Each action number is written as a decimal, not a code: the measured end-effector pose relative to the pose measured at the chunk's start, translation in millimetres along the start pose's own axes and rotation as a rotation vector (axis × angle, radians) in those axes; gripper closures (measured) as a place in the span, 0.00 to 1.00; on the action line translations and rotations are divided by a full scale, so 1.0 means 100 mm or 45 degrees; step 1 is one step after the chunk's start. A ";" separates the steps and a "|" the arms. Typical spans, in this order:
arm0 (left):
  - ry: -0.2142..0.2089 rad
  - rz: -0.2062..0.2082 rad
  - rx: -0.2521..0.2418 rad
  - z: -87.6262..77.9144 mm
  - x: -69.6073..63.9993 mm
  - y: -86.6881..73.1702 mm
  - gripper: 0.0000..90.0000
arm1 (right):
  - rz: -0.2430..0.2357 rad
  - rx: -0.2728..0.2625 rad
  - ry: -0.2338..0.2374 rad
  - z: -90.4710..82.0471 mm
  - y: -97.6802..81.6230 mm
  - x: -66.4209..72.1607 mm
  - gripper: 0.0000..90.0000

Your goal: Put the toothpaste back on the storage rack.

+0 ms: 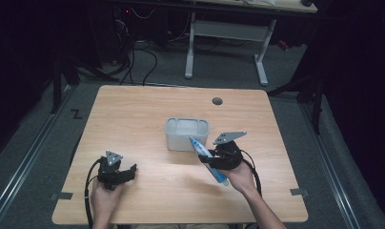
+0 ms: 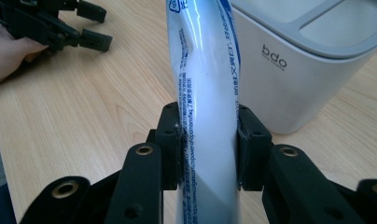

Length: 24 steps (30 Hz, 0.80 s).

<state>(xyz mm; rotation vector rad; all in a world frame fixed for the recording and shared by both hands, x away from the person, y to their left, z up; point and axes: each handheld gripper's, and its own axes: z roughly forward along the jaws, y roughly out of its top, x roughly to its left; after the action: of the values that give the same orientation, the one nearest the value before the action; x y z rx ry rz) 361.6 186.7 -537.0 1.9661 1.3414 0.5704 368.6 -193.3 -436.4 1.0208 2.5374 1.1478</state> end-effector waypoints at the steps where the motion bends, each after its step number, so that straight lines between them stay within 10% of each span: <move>1: 0.000 -0.001 0.000 0.00 0.00 0.00 0.27 | -0.001 -0.011 0.001 -0.01 0.00 0.00 0.75; 24: 0.001 0.003 0.001 0.00 0.00 0.00 0.27 | -0.029 -0.118 -0.037 -0.17 0.10 0.00 0.75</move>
<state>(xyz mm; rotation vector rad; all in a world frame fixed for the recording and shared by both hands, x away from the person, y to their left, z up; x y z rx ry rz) 361.8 186.6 -537.0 1.9687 1.3408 0.5719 366.6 -198.3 -417.9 0.9764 2.4426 1.2228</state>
